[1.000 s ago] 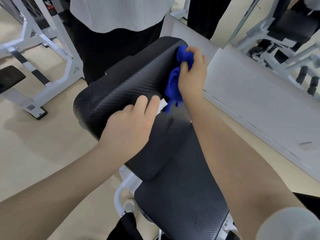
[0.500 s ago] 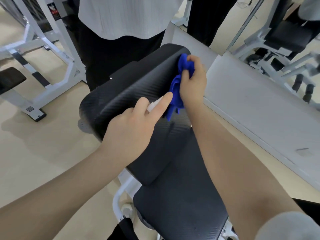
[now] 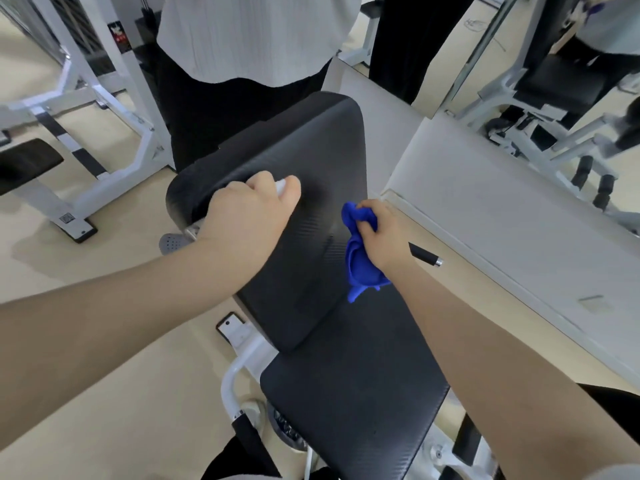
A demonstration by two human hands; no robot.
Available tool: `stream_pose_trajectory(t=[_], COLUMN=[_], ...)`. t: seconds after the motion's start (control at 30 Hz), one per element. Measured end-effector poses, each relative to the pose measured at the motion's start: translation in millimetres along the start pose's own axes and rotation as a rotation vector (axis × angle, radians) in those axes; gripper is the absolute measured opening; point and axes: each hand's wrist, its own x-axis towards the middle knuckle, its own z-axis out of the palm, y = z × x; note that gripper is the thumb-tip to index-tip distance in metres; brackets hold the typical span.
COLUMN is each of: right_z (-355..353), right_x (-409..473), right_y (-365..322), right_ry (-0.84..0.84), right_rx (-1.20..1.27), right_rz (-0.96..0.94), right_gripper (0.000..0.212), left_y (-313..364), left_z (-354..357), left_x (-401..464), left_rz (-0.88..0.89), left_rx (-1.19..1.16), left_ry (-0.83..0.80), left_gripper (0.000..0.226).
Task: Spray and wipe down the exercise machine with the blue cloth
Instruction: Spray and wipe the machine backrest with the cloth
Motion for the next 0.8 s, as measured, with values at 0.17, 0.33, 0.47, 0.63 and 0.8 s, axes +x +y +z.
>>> stream_pose_trajectory(t=[0.17, 0.33, 0.47, 0.63, 0.8], right_z=[10.1, 21.6, 32.0, 45.5, 51.9], right_x=[-2.8, -17.8, -35.1, -50.7, -62.2], right_y=[-18.1, -9.4, 14.6, 41.8, 16.5], right_ry=[-0.054, -0.071, -0.091, -0.111, 0.009], right_rx=[-0.058, -0.092, -0.101, -0.071, 0.107], right_rz=[-0.118, -0.134, -0.104, -0.025, -0.074], right_gripper=[0.023, 0.026, 0.024, 0.024, 0.025], left_y=[19.7, 40.0, 72.2, 102.0, 76.8], left_z=[12.5, 38.8, 43.0, 62.3, 50.7], left_x=[-20.3, -56.3, -77.9, -85.2, -103.1], left_rz=[-0.006, 0.061, 0.045, 0.008, -0.067], left_rx=[-0.110, -0.158, -0.178, -0.272, -0.314], left_ry=[-0.088, 0.158, 0.160, 0.025, 0.259], left_gripper=[0.068, 0.066, 0.070, 0.069, 0.054])
